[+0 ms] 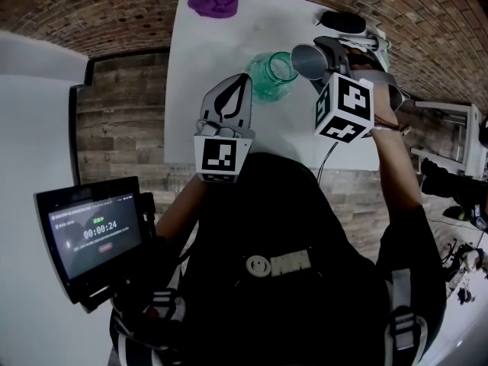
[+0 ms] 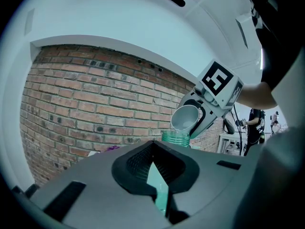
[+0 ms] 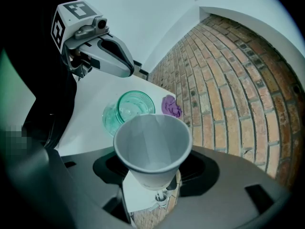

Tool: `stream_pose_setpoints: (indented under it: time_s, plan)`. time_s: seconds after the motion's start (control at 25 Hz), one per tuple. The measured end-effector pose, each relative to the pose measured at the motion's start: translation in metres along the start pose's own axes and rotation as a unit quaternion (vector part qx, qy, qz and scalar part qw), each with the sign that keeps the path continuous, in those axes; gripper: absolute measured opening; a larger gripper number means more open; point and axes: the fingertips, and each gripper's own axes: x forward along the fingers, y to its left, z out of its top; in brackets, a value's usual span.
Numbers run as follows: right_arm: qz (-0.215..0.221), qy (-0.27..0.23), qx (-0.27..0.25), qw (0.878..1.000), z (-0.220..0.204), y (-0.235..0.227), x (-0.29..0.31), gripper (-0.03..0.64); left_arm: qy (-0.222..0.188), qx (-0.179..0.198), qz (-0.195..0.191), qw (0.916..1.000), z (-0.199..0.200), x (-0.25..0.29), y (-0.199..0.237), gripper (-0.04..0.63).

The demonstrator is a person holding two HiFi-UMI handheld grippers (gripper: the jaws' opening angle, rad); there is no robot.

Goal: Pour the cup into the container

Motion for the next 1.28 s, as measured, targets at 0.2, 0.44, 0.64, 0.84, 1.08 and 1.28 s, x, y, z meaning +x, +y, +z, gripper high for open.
stream_pose_setpoints:
  time_s: [0.2,0.44,0.64,0.84,1.08,1.28]
  plan:
    - [-0.003,0.0,-0.009,1.0,0.0017,0.0,-0.0012,0.284,-0.002,-0.003,-0.001,1.0,0.0006,0.0006,-0.0005,-0.002]
    - [-0.01,0.001,-0.025,1.0,0.003,-0.0004,-0.0015,0.284,-0.003,-0.006,-0.003,1.0,0.0006,0.0012,-0.0014,-0.002]
    - [-0.011,0.005,-0.03,0.999,0.0026,-0.0008,-0.0012,0.284,-0.005,-0.007,-0.004,1.0,0.0015,0.0017,-0.0023,-0.002]
    - [-0.016,0.009,-0.037,0.999,0.0024,-0.0028,-0.0005,0.284,-0.004,-0.006,-0.002,1.0,0.0014,0.0018,-0.0011,-0.002]
    - [-0.023,0.009,-0.05,0.998,0.0044,-0.0049,0.0009,0.284,-0.003,-0.004,0.0,1.0,0.001,0.0019,-0.0001,-0.002]
    - [-0.023,0.009,-0.058,0.998,0.006,-0.0052,0.0014,0.284,-0.003,-0.005,0.0,1.0,0.0011,0.0022,0.0001,-0.002]
